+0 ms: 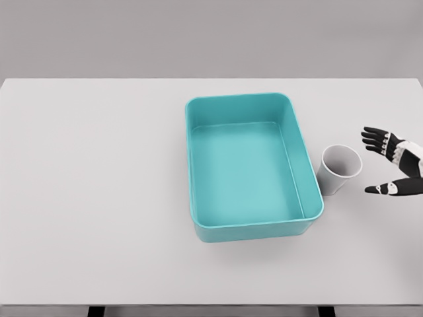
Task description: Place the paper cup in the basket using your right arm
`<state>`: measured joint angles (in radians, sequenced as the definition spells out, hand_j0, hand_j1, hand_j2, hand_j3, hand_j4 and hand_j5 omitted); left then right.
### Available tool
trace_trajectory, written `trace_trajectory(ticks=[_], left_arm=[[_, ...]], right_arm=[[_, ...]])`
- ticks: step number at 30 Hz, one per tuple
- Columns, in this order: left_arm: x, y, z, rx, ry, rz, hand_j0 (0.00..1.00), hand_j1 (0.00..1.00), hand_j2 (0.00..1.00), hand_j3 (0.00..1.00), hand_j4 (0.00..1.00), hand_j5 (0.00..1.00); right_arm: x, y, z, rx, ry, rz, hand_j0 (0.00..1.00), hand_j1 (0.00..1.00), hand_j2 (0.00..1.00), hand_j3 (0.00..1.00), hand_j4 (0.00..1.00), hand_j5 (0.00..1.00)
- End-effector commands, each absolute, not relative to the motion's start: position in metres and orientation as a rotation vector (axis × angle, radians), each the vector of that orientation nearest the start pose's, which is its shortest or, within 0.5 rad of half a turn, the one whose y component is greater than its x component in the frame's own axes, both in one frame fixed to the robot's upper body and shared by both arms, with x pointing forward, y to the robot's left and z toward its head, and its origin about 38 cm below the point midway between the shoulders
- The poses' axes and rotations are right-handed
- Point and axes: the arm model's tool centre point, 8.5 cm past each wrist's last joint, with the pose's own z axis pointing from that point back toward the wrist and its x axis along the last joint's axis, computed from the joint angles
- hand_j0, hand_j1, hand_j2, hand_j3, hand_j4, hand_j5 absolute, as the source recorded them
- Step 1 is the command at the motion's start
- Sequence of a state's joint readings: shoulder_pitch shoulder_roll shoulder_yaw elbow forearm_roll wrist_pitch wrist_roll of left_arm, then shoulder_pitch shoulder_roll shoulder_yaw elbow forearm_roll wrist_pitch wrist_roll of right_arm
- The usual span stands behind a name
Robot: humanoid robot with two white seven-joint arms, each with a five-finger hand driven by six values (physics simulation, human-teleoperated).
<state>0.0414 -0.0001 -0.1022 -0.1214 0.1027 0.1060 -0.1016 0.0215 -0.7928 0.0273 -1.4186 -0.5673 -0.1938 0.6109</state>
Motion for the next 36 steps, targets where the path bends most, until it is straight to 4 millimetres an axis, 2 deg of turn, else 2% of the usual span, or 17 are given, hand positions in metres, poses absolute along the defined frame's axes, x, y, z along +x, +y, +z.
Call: trace_trajectory(ticks=[1,13,29,36], left_arm=[[0.004,0.259,-0.264,-0.026,0.027,0.002,1.0,1.0,1.0,1.0,1.0,1.0],[0.004,0.259,-0.264,-0.028,0.028,0.004,1.0,1.0,1.0,1.0,1.0,1.0],[0.004,0.259,-0.264,-0.028,0.027,0.002,1.0,1.0,1.0,1.0,1.0,1.0],[0.004,0.259,-0.264,-0.026,0.027,0.002,1.0,1.0,1.0,1.0,1.0,1.0]], right_arm=[[0.342,-0.443,0.124,0.193,-1.476,0.654,1.0,1.0,1.0,1.0,1.0,1.0],[0.338,-0.426,0.096,0.247,-1.481,0.599,1.0,1.0,1.0,1.0,1.0,1.0],[0.341,-0.413,0.087,0.28,-1.487,0.579,1.0,1.0,1.0,1.0,1.0,1.0],[0.341,-0.408,0.089,0.29,-1.494,0.59,1.0,1.0,1.0,1.0,1.0,1.0]])
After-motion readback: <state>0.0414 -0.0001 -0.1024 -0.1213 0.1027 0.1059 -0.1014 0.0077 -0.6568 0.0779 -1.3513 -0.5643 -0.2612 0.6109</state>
